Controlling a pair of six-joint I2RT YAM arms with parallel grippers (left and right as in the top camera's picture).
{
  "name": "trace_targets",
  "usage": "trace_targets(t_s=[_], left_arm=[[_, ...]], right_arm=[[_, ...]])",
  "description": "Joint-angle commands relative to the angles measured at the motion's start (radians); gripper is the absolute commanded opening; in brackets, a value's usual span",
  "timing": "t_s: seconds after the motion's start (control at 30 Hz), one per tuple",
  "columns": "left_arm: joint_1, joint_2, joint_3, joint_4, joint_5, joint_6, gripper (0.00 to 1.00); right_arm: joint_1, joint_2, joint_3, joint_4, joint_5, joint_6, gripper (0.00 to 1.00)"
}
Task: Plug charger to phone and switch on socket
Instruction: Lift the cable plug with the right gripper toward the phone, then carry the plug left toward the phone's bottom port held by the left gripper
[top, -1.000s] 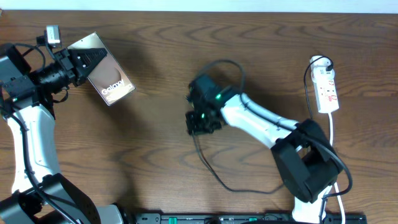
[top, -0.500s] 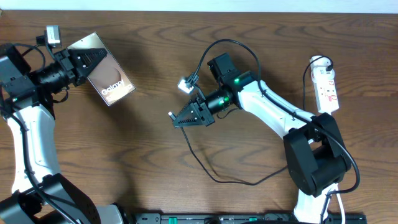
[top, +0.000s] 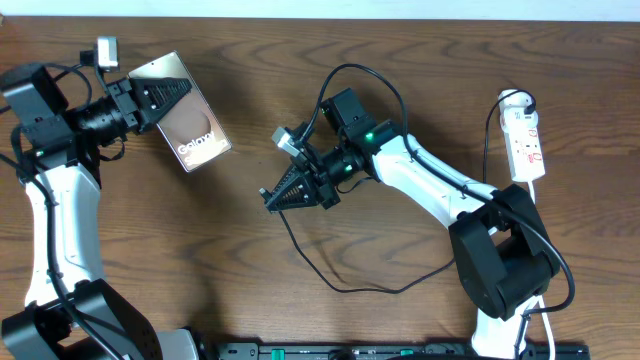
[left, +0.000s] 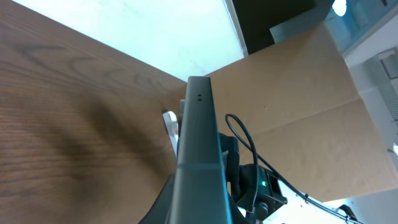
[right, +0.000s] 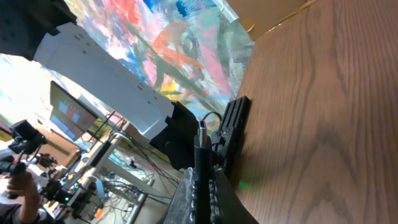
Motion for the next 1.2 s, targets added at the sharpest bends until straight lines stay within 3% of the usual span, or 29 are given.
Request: trace_targets(t_s=[0.0, 0.1, 0.17, 0.27, 0.4, 0.57, 0.8, 1.17], left_arm=[[0.001, -0.005, 0.0, 0.005, 0.039, 0.021, 0.08], [0.001, -0.005, 0.0, 0.005, 0.039, 0.024, 0.08], [0.001, -0.005, 0.0, 0.005, 0.039, 0.024, 0.08], [0.001, -0.005, 0.0, 0.005, 0.037, 0.025, 0.08], [0.0, -0.005, 0.0, 0.005, 0.02, 0.024, 0.08], [0.0, -0.005, 0.0, 0.005, 0.02, 0.024, 0.08], [0.0, -0.005, 0.0, 0.005, 0.013, 0.024, 0.08], [0.0, -0.005, 0.0, 0.005, 0.013, 0.024, 0.08]], right_arm=[[0.006, -0.001, 0.01, 0.003, -0.04, 0.013, 0.01], [0.004, -0.001, 0.01, 0.006, 0.001, 0.044, 0.01], [0.002, -0.001, 0.01, 0.028, 0.145, 0.186, 0.01], [0.002, -0.001, 0.01, 0.026, 0.628, 0.59, 0.01], [0.002, -0.001, 0.01, -0.116, 1.122, 0.831, 0.01], [0.003, -0.001, 0.01, -0.307, 1.491, 1.041, 0.01], [0.003, 0.0, -0.003, -0.436, 1.514, 1.108, 0.01], [0.013, 0.0, -0.098, -0.465, 1.36, 1.107, 0.01]])
